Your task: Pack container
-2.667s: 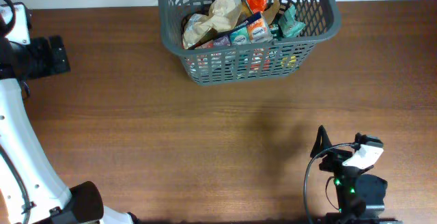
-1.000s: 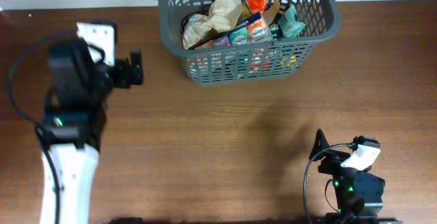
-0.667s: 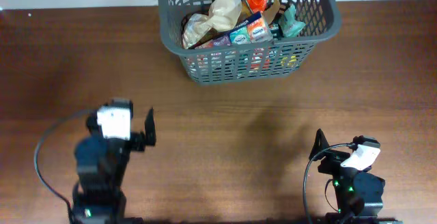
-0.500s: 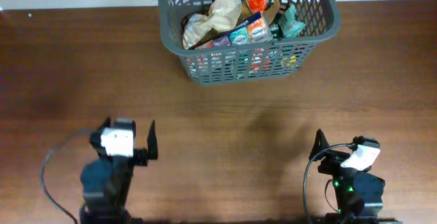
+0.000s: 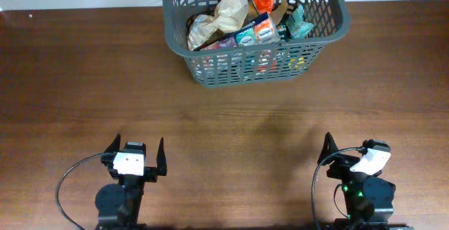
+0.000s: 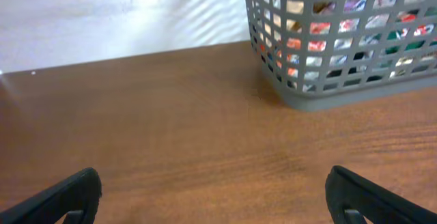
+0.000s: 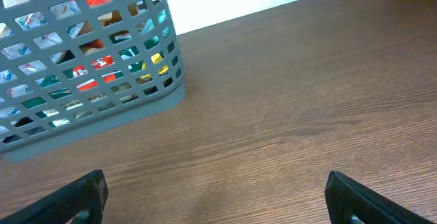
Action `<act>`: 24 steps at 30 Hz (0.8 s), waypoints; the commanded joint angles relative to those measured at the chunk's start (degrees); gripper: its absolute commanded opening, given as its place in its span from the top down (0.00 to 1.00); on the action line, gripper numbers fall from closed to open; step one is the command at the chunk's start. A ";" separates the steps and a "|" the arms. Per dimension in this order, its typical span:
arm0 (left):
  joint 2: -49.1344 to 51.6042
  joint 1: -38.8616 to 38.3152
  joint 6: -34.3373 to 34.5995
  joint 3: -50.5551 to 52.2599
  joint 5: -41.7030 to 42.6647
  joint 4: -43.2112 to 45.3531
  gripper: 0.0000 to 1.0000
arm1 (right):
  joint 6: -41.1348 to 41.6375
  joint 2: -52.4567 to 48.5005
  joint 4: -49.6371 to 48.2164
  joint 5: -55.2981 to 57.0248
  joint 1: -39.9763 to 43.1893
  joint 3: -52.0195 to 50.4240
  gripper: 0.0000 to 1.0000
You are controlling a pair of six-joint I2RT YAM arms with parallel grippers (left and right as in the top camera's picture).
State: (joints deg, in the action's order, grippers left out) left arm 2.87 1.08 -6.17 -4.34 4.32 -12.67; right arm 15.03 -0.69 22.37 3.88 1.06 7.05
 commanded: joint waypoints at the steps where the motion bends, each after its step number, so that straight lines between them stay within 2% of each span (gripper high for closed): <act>1: -1.88 -0.20 0.33 0.50 0.20 0.31 0.01 | 0.31 0.44 -0.02 0.90 -0.35 -0.42 0.01; 24: -2.58 -0.20 0.35 0.50 0.24 0.33 0.01 | 0.31 0.44 -0.02 0.90 -0.35 -0.42 0.01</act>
State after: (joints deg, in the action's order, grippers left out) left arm 1.21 1.08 -6.15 -4.34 4.32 -12.58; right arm 15.00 -0.69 22.37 3.88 1.06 7.05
